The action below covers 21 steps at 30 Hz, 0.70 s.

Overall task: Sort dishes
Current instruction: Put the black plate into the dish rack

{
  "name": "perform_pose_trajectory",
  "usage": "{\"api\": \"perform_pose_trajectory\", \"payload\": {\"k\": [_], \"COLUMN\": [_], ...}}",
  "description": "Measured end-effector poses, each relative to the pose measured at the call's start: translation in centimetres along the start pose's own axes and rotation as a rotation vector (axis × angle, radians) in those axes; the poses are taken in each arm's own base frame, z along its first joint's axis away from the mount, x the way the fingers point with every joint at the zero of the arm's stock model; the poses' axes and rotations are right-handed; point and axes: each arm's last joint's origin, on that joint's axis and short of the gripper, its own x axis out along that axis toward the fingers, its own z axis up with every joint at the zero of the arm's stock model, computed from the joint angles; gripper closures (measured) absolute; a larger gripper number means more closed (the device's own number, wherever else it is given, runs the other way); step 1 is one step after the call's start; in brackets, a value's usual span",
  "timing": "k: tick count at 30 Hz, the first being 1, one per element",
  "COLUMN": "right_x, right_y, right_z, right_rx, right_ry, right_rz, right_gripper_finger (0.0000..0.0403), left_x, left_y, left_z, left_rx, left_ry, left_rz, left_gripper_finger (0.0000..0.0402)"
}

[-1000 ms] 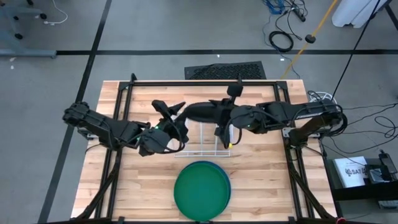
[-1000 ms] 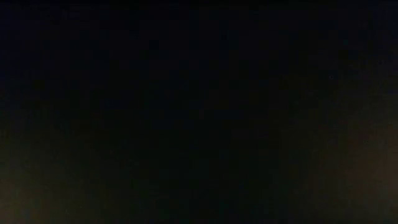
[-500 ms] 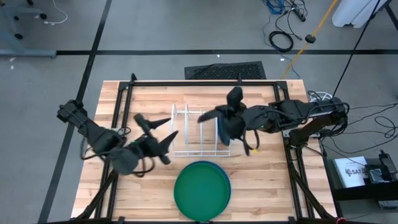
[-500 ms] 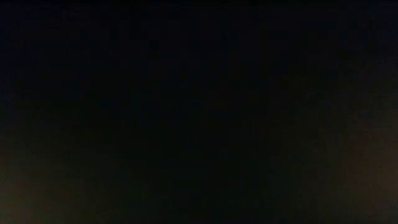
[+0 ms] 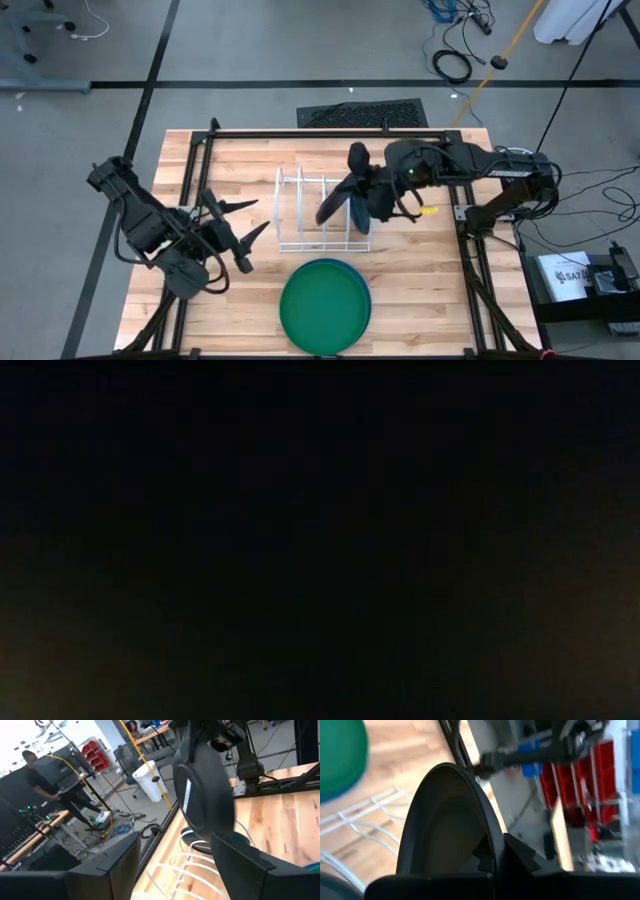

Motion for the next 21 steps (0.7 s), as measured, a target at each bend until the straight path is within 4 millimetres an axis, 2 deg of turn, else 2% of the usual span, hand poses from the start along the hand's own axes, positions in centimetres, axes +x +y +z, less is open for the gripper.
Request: {"api": "perform_pose_trajectory", "payload": {"k": [9, 12, 21], "right_x": [1.2, 1.7, 5.1], "right_y": [-0.3, -0.8, -0.9], "right_z": [-3.0, -3.8, -7.4], "right_rx": [0.066, 0.086, 0.116], "right_ry": [-0.098, -0.205, -0.291], "right_rz": [0.129, 0.149, 0.237], "right_gripper_finger": [0.0394, 0.0394, 0.0394], "left_x": [0.4, 0.5, 1.2], "left_y": [-1.1, -1.8, -4.0], "left_z": [-0.1, 0.0, 0.0], "left_rx": [-0.08, -0.093, -0.111], "left_ry": [0.006, 0.002, -0.004], "left_rz": [0.002, 0.0, -0.006], "left_gripper_finger": [0.0153, 0.0153, 0.0152]}}
